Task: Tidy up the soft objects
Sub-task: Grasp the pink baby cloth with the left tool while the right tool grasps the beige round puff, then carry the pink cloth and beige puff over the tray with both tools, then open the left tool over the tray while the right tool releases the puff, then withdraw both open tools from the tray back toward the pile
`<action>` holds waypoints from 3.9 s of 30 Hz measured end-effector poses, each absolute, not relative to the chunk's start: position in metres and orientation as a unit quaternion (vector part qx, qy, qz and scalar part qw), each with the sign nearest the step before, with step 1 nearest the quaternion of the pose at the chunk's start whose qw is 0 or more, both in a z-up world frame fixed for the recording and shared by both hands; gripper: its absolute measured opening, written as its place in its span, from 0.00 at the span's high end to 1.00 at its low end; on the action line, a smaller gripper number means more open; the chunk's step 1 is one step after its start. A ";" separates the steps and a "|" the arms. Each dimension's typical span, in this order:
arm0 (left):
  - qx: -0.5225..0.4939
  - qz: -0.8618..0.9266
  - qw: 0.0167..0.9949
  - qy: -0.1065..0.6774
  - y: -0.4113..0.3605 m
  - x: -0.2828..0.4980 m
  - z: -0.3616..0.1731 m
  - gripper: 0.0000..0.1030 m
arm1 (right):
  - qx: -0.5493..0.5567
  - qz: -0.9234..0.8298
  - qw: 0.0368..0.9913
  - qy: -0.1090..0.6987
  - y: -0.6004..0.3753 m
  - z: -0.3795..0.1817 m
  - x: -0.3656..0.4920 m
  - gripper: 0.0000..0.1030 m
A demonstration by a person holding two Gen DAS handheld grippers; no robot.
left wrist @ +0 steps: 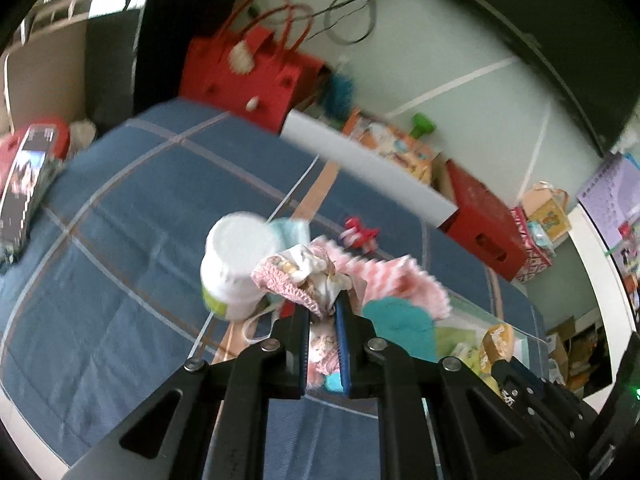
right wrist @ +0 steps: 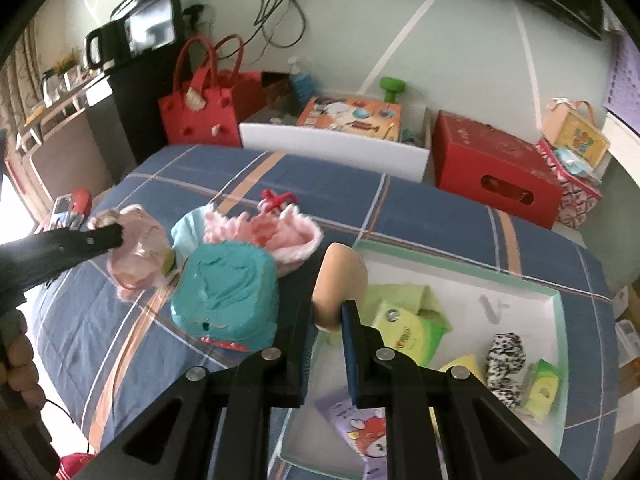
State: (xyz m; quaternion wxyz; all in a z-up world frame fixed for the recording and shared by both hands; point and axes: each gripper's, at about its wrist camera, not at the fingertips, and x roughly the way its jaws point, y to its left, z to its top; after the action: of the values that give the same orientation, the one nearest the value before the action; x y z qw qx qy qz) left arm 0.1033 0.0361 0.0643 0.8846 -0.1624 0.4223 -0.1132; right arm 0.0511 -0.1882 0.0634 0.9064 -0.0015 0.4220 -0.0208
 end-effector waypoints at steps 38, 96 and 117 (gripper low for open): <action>0.069 -0.271 0.869 0.407 -0.206 0.138 0.014 0.88 | 0.148 -0.283 0.853 0.413 -0.384 0.023 0.034 0.85; 0.015 -0.047 0.884 0.464 -0.037 0.156 0.065 0.13 | 0.120 -0.241 0.838 0.475 -0.319 0.050 0.038 0.03; -0.088 -0.060 0.889 0.445 0.036 0.165 0.067 0.12 | 0.079 -0.079 0.887 0.447 -0.206 0.054 0.083 0.03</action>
State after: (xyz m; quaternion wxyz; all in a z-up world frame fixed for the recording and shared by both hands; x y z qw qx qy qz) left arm 0.1653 0.0357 0.0666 0.8891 -0.0876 0.4453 -0.0595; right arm 0.0825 -0.2063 0.0539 0.8875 0.0789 0.4471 -0.0794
